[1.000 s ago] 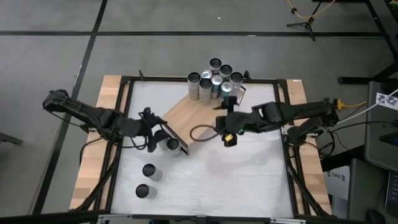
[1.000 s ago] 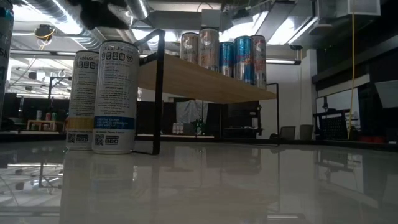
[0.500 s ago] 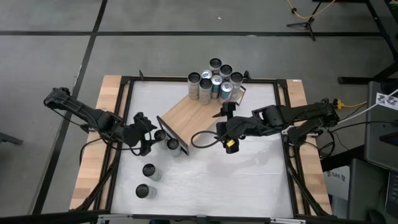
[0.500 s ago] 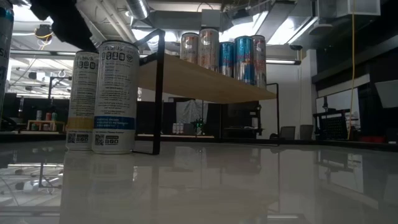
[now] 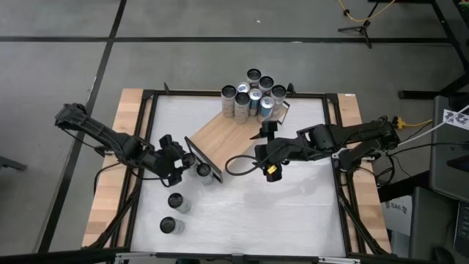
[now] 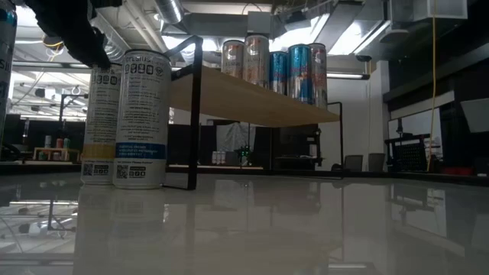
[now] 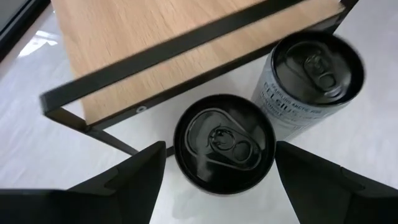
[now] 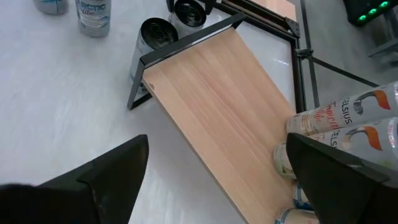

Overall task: Place canned beverage on shelf
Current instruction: Put the white-yellow soda can on the shelf aligned with the other white-yellow soda cans

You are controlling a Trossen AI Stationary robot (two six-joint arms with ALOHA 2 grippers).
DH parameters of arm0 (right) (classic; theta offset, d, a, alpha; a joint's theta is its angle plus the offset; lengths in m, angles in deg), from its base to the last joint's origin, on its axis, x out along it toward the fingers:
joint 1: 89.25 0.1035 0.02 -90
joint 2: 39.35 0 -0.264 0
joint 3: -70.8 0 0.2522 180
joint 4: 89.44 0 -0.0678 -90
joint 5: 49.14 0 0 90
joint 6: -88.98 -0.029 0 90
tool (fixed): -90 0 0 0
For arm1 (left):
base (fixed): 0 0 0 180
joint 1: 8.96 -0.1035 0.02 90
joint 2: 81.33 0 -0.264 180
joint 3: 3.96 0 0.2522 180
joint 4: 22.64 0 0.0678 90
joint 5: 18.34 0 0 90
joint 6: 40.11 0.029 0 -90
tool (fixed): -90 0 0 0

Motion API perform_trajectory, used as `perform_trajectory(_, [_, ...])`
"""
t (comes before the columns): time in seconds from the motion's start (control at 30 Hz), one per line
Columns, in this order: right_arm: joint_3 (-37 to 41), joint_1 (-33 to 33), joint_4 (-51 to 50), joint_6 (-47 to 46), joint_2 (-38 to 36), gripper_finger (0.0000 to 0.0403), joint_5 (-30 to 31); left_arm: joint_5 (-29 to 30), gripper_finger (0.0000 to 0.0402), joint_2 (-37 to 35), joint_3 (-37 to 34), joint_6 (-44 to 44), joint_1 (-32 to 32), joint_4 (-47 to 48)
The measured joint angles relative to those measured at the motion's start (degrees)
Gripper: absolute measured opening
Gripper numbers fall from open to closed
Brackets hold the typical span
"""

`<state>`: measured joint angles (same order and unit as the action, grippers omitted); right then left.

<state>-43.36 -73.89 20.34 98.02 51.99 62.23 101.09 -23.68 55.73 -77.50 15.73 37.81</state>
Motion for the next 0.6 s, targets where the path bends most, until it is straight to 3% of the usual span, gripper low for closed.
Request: perform_trajectory(0.6, [0.0, 0.0, 0.0, 0.0, 0.01, 0.0376, 0.0, 0.09, 0.0295, 10.61, 0.0, -0.02, -0.02, -1.53])
